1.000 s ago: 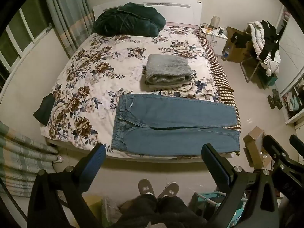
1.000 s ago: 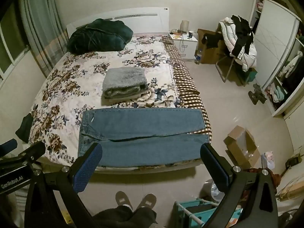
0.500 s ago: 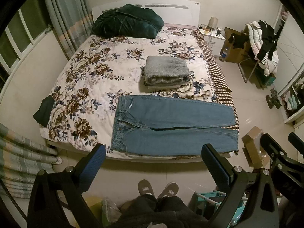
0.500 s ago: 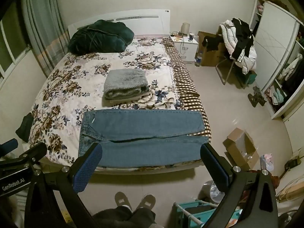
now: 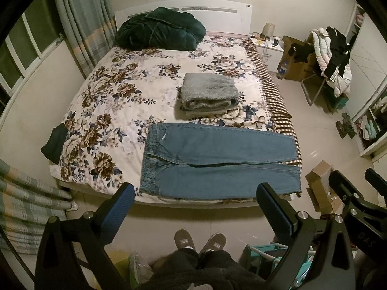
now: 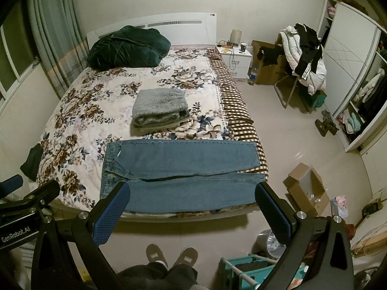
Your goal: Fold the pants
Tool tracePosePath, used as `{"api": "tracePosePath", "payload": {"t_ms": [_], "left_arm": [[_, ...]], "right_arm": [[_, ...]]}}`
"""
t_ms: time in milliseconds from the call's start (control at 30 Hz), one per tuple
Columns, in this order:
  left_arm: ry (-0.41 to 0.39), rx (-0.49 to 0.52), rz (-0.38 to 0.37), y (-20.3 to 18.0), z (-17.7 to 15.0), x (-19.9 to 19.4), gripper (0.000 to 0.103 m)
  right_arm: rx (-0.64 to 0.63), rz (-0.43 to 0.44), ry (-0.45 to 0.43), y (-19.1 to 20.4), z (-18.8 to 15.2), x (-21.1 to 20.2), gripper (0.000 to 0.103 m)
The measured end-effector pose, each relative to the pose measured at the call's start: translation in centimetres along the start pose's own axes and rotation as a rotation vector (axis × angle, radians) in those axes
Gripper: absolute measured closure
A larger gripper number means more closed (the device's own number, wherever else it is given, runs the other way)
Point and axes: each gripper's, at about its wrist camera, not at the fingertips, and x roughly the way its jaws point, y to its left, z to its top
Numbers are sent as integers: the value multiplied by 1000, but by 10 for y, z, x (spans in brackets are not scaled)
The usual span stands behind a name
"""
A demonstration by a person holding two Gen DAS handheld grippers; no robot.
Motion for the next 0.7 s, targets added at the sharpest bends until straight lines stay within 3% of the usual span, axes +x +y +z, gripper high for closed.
{"api": "tracePosePath", "payload": {"t_ms": [700], "left_arm": [[-7, -3, 5, -2, 10, -5, 0]], "right_arm": [[-1, 2, -4, -1, 0, -3, 0]]}}
